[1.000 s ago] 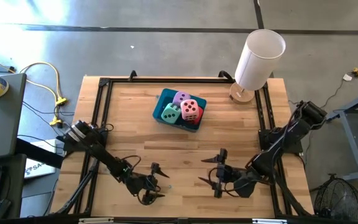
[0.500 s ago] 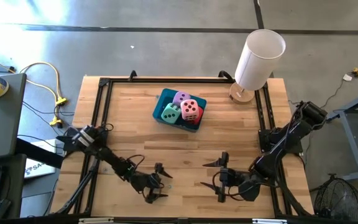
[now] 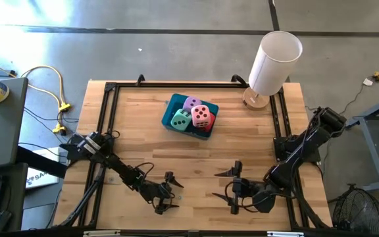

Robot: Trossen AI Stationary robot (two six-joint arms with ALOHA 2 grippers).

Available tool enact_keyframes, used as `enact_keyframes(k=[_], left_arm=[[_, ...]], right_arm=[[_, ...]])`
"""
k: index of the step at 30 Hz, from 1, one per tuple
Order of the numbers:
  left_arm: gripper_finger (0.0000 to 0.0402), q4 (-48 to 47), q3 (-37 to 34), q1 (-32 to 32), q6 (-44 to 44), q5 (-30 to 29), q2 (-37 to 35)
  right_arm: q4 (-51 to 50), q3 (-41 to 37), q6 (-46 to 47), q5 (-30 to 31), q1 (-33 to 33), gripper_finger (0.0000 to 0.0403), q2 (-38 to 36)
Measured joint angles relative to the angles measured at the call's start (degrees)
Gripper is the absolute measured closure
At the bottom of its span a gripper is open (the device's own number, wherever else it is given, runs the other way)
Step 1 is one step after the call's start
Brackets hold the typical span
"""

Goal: Pick & Place Dice
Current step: Put the small blue dice into the blue bin

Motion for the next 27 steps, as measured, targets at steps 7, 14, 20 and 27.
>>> enact_keyframes(k=[7,14,20,27], left_arm=[[0.0007,-0.1,0.0,0.0,0.0,-0.4,0.0],[0.0007,-0.2,-0.1,0.0,0.0,-0.6,0.0],[0.0007,-1.6,-0.1,0.0,-0.4,-0.8,0.0],[0.0007,-1.6,-0.1,0.0,-0.7,-0.8,0.0]], right_arm=[[0.0,0.0,0.0,0.0,0.0,0.0098,0.0],[-0.1,0.0,-0.1,0.0,0.0,0.0098,0.0],[-0.1,0.0,-0.2,0.0,0.0,0.0098,0.0],[0.0,0.0,-0.6,0.1,-0.4,0.0098,1.2]])
